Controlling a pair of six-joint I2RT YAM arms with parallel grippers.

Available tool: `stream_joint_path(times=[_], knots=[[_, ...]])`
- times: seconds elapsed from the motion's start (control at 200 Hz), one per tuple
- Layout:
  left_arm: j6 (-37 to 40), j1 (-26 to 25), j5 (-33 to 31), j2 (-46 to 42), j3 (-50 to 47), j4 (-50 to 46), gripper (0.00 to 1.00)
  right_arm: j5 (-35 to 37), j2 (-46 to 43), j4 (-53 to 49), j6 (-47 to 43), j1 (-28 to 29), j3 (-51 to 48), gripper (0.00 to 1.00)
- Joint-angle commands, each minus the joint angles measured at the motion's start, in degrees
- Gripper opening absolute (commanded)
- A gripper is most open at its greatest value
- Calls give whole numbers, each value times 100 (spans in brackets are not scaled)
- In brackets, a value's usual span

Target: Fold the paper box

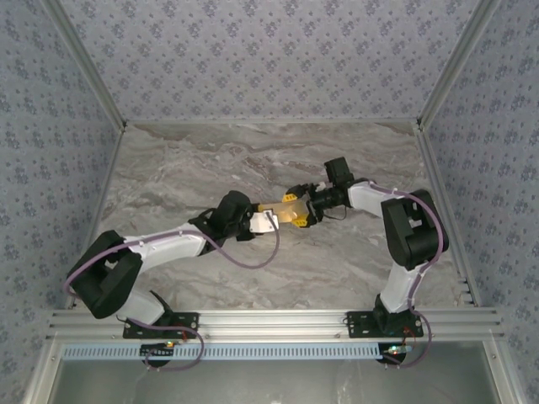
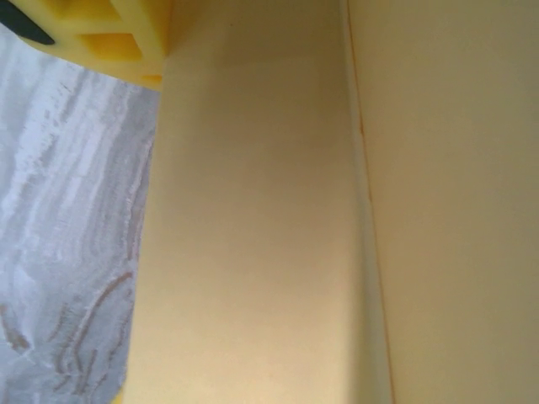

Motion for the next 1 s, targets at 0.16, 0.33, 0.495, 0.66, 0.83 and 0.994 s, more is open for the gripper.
stream_joint_path(times=[0.16, 0.33, 0.495, 0.66, 0.83, 0.994], knots=[[-152, 307, 875, 679, 1691, -3333, 40, 283, -1253, -690, -1917, -935, -486, 77], [194, 462, 1171, 1372, 2809, -4859, 41, 1361, -1976, -1386, -4752, -1036, -439, 67], [375, 512, 1276, 1745, 3393, -5360, 42, 2393, -3279, -179, -6665, -786, -1458, 66], [447, 567, 1438, 2048, 3814, -5481, 46, 2489, -4117, 1856, -8306, -259, -2735, 69], [379, 571, 1710, 2276, 3991, -5348, 48, 2971, -3714, 2271, -8882, 256, -2713, 66], [216, 578, 1916, 2352, 4007, -5137, 51, 2927, -3242, 2114, -8634, 447, -2279, 48]])
